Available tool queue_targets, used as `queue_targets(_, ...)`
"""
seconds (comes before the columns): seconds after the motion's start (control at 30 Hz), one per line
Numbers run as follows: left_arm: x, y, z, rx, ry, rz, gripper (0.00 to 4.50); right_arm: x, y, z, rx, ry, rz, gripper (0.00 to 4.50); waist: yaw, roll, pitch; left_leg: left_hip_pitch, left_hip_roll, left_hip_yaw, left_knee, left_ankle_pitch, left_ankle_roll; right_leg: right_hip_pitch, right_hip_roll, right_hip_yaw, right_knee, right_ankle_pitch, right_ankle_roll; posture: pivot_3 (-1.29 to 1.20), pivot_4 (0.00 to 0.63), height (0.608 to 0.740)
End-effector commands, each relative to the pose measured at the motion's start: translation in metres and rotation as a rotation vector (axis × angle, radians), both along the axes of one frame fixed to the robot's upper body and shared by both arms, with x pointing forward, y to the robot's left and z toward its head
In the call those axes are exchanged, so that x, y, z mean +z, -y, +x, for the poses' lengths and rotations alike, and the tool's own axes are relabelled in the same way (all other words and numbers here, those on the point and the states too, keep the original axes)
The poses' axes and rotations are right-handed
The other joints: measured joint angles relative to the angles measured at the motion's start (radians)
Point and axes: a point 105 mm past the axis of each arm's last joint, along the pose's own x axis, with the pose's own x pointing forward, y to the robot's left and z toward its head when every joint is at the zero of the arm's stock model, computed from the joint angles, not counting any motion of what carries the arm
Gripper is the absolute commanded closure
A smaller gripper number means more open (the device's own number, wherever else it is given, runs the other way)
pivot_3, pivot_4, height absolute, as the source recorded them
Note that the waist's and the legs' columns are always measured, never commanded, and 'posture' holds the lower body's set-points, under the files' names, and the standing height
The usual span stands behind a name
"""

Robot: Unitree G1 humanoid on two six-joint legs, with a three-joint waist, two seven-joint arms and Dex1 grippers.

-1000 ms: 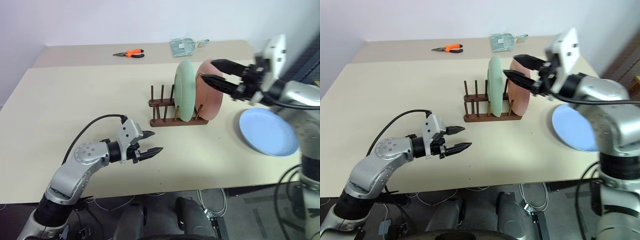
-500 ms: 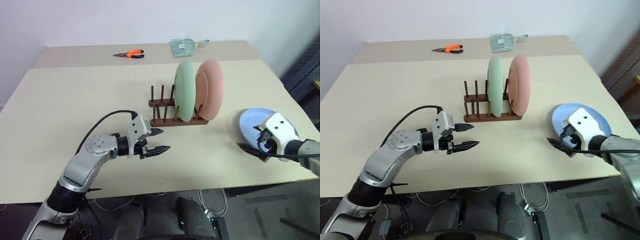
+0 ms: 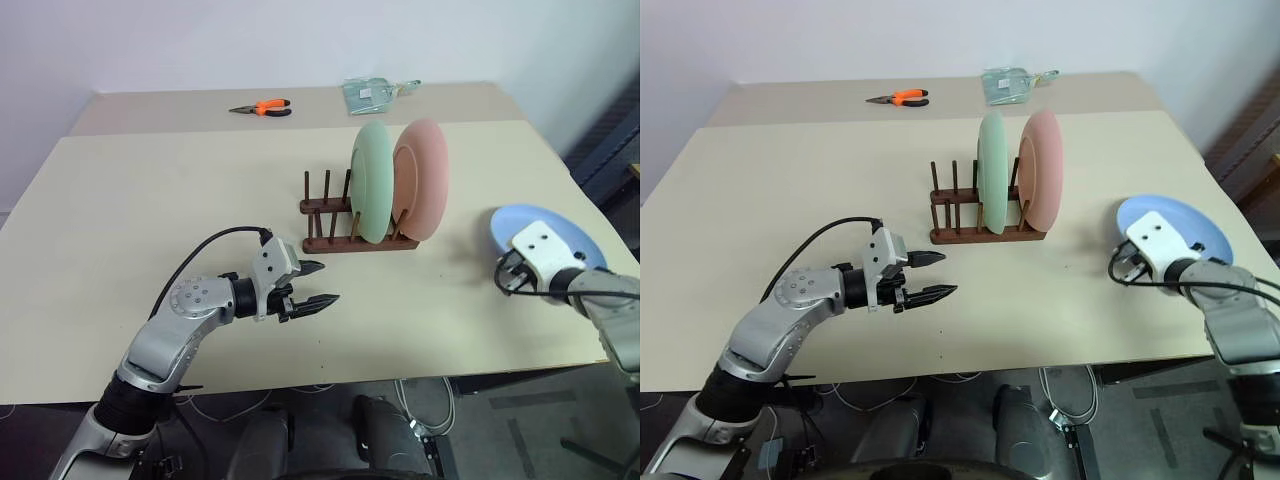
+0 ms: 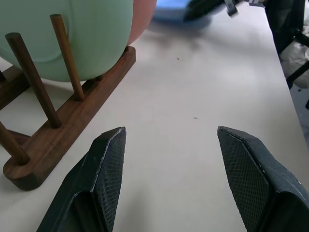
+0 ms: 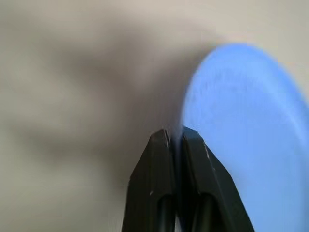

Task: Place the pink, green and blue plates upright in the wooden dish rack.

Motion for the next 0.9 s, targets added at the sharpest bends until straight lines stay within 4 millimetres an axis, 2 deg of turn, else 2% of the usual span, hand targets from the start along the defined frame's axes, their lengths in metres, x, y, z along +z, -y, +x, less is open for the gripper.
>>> queue_targets(0.03, 0.007, -0.008, 0.001, 0.024, 0.045, 0.004, 1.41, 0.105, -0.002, 0.019, 0.019, 0.406, -0.117, 4.47, -0.008, 0.002, 0.002, 0.0, 0.0, 0.0, 0.0, 0.0, 0.0, 0.0, 0.0, 0.0, 0.0, 0.0, 0.0, 0.0, 0.15, 0.74)
queue_targets(0.1, 0.005, -0.016, 0.003, 0.047, 0.044, 0.018, 1.41, 0.178, -0.027, 0.021, 0.09, 0.673, 0.075, 4.47, -0.021, 0.007, 0.004, 0.0, 0.0, 0.001, 0.0, 0.0, 0.0, 0.0, 0.0, 0.001, 0.0, 0.0, 0.0, 0.0, 0.15, 0.74)
queue_targets(0.13, 0.005, -0.019, 0.004, 0.055, 0.045, 0.024, 1.41, 0.203, -0.046, 0.018, 0.163, 0.746, 0.237, 4.47, -0.025, 0.008, 0.005, 0.0, 0.0, 0.001, 0.0, 0.0, 0.0, -0.001, 0.0, 0.001, 0.0, 0.001, 0.0, 0.0, 0.15, 0.74)
queue_targets(0.17, 0.004, -0.022, 0.005, 0.061, 0.045, 0.027, 1.41, 0.219, -0.058, 0.015, 0.222, 0.784, 0.343, 4.47, -0.025, 0.008, 0.005, 0.0, 0.0, 0.001, -0.001, 0.0, 0.0, -0.001, 0.0, 0.001, 0.001, 0.001, 0.0, 0.0, 0.15, 0.74)
queue_targets(0.23, 0.005, -0.025, 0.007, 0.072, 0.044, 0.026, 1.41, 0.237, -0.088, 0.007, 0.37, 0.788, 0.548, 4.47, -0.017, 0.003, 0.002, 0.001, 0.002, -0.003, -0.003, 0.0, 0.0, -0.001, 0.003, -0.001, 0.001, 0.002, -0.003, 0.0, 0.15, 0.74)
queue_targets(0.27, 0.005, -0.027, 0.008, 0.083, 0.045, 0.027, 1.41, 0.243, -0.116, -0.003, 0.522, 0.74, 0.699, 4.47, -0.014, 0.0, 0.0, 0.001, 0.004, -0.005, -0.003, 0.0, 0.001, -0.001, 0.005, -0.002, 0.001, 0.003, -0.003, 0.0, 0.15, 0.74)
queue_targets(0.33, 0.005, -0.03, 0.01, 0.1, 0.044, 0.032, 1.41, 0.252, -0.159, -0.022, 0.76, 0.649, 0.929, 4.47, -0.013, -0.001, 0.0, 0.0, 0.006, -0.007, -0.003, 0.0, 0.001, 0.0, 0.006, -0.004, 0.001, 0.003, -0.003, 0.0, 0.15, 0.74)
queue_targets(0.37, 0.004, -0.032, 0.011, 0.108, 0.044, 0.037, 1.41, 0.251, -0.179, -0.028, 0.847, 0.565, 1.07, 4.47, -0.016, -0.001, 0.0, 0.0, 0.005, -0.006, -0.003, 0.0, 0.001, 0.001, 0.006, -0.004, 0.0, 0.002, -0.004, 0.0, 0.15, 0.74)
queue_targets(0.43, 0.004, -0.034, 0.01, 0.12, 0.039, 0.038, 1.41, 0.247, -0.208, -0.025, 0.901, 0.442, 1.272, 4.47, -0.018, 0.001, 0.0, 0.0, 0.004, -0.005, -0.002, 0.0, 0.001, 0.0, 0.006, -0.001, 0.001, 0.003, -0.005, 0.0, 0.15, 0.74)
queue_targets(0.6, 0.005, -0.037, 0.008, 0.144, 0.045, 0.04, 1.41, 0.23, -0.256, -0.008, 0.845, 0.113, 1.61, 4.47, -0.015, 0.003, 0.002, -0.001, 0.004, -0.005, -0.002, 0.0, 0.001, -0.002, 0.006, -0.001, 0.002, 0.003, -0.006, 0.0, 0.15, 0.74)
queue_targets(0.67, 0.005, -0.039, 0.007, 0.153, 0.047, 0.04, 1.41, 0.224, -0.265, -0.006, 0.82, 0.048, 1.642, 4.47, -0.014, 0.003, 0.002, -0.001, 0.004, -0.005, -0.002, 0.0, 0.001, -0.003, 0.006, -0.001, 0.002, 0.003, -0.006, 0.0, 0.15, 0.74)
queue_targets(0.73, 0.006, -0.04, 0.005, 0.166, 0.049, 0.04, 1.41, 0.206, -0.274, 0.003, 0.722, -0.021, 1.62, 4.47, -0.016, 0.003, 0.002, -0.002, 0.004, -0.005, -0.002, 0.0, 0.001, -0.003, 0.006, -0.001, 0.002, 0.003, -0.006, 0.0, 0.15, 0.74)
queue_targets(0.8, 0.007, -0.041, 0.003, 0.178, 0.049, 0.037, 1.41, 0.19, -0.278, 0.007, 0.648, -0.068, 1.605, 4.47, -0.019, 0.003, 0.001, -0.001, 0.004, -0.004, -0.003, 0.0, 0.001, -0.003, 0.006, -0.001, 0.002, 0.003, -0.006, 0.0, 0.15, 0.74)
queue_targets(0.9, 0.006, -0.042, 0.001, 0.188, 0.044, 0.039, 1.41, 0.181, -0.278, 0.006, 0.61, -0.101, 1.609, 4.47, -0.02, 0.004, 0.002, -0.001, 0.004, -0.004, -0.003, 0.0, 0.001, -0.003, 0.006, -0.001, 0.002, 0.003, -0.006, 0.0, 0.15, 0.74)
